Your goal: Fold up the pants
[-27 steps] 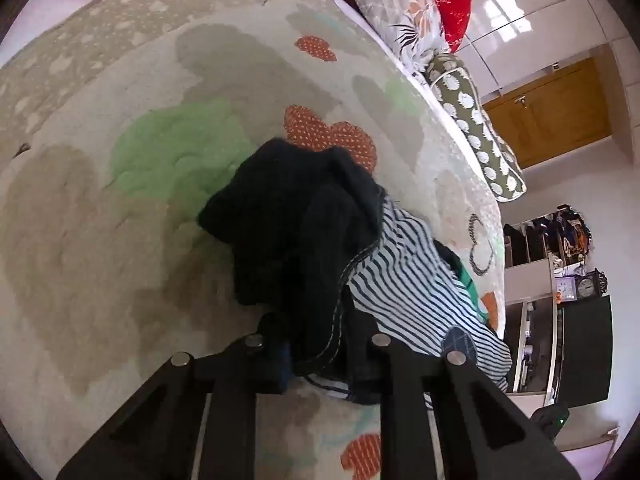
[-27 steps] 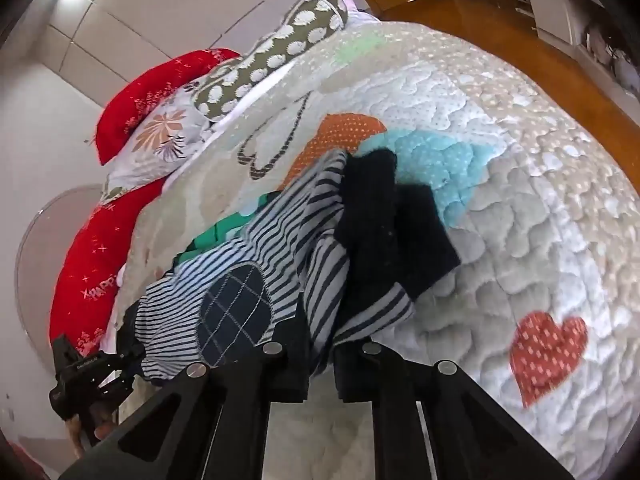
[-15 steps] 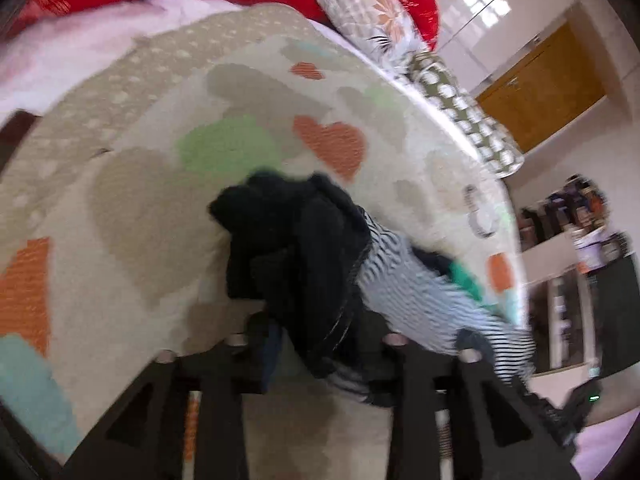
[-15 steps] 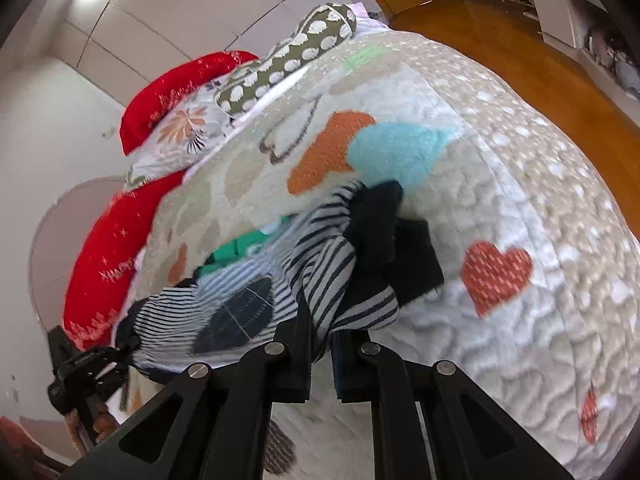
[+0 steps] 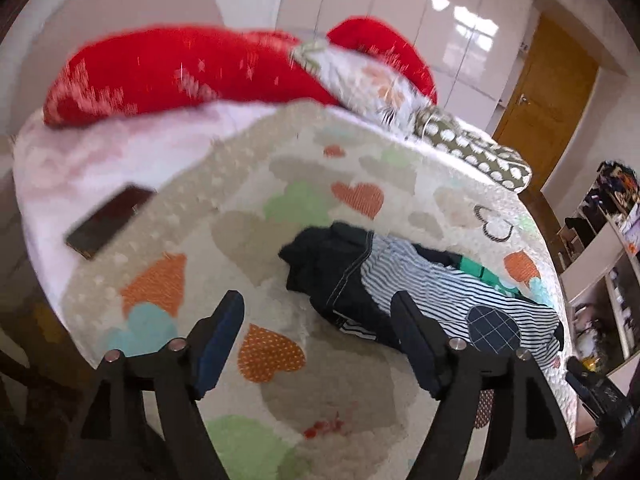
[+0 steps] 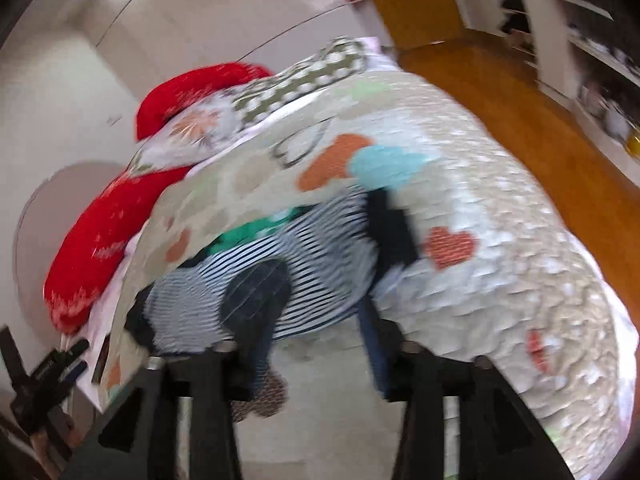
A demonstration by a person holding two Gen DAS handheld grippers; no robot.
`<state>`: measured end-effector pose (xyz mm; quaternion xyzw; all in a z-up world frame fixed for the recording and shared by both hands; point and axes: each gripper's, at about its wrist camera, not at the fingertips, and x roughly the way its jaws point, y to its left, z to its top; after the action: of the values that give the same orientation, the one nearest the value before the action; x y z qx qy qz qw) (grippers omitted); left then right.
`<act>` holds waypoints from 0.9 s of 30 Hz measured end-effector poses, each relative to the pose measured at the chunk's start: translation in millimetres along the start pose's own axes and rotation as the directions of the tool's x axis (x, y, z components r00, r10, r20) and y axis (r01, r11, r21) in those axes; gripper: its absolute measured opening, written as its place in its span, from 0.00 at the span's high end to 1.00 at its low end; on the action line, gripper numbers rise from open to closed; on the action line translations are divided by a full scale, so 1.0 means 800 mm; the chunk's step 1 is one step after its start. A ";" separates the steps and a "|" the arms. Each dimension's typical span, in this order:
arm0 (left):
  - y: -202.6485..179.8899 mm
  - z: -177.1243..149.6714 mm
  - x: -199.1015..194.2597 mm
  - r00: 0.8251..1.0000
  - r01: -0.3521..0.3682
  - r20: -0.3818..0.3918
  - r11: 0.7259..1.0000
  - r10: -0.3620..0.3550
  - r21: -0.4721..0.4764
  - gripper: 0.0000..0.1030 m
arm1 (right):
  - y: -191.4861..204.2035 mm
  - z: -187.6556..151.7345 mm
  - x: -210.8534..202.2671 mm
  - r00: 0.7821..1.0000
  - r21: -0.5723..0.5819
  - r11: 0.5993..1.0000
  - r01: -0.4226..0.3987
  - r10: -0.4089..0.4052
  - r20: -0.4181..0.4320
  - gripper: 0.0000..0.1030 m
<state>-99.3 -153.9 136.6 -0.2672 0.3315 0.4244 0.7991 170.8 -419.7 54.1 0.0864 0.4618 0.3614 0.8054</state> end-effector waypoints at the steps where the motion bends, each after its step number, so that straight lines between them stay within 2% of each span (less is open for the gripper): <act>1: -0.004 -0.003 -0.015 0.999 -0.008 0.043 1.000 0.007 0.014 0.22 | 0.012 -0.005 0.005 1.000 -0.016 1.000 -0.004 0.004 -0.016 0.50; 3: -0.006 -0.005 -0.039 0.991 -0.029 0.133 0.999 0.025 0.026 0.15 | 0.029 -0.019 0.013 0.999 -0.031 0.999 -0.021 0.020 -0.046 0.50; 6: -0.002 -0.008 -0.066 0.966 -0.053 0.255 0.998 0.043 0.032 0.10 | 0.055 -0.049 0.021 0.998 -0.050 0.999 0.007 -0.010 -0.057 0.50; 8: 0.001 -0.008 -0.078 0.951 -0.061 0.305 0.997 0.043 0.050 0.08 | 0.069 -0.067 0.022 0.998 -0.084 0.995 0.049 -0.052 -0.040 0.50; 11: -0.003 -0.011 -0.087 0.942 -0.069 0.334 0.996 0.045 0.062 0.08 | 0.094 -0.092 0.021 0.993 -0.188 0.975 0.117 -0.119 0.000 0.50; 15: -0.002 -0.014 -0.088 0.938 -0.079 0.344 0.994 0.047 0.080 0.08 | 0.113 -0.104 0.019 0.987 -0.268 0.950 0.159 -0.158 0.027 0.43; 19: 0.003 -0.019 -0.091 0.936 -0.093 0.348 0.991 0.054 0.095 0.08 | 0.124 -0.111 0.020 0.985 -0.299 0.939 0.170 -0.167 0.036 0.42; 22: 0.007 -0.020 -0.084 0.946 -0.068 0.324 0.993 0.032 0.099 0.08 | 0.134 -0.116 0.021 0.985 -0.324 0.930 0.171 -0.168 0.040 0.42; 27: -0.001 -0.026 -0.064 0.962 -0.070 0.271 0.987 0.029 0.143 0.08 | 0.141 -0.124 0.029 0.980 -0.363 0.911 0.196 -0.191 0.049 0.37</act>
<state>-126.3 -194.7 162.1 -0.1376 0.2579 0.4501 0.8438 41.6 -341.8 36.4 -0.1090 0.3876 0.3590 0.8420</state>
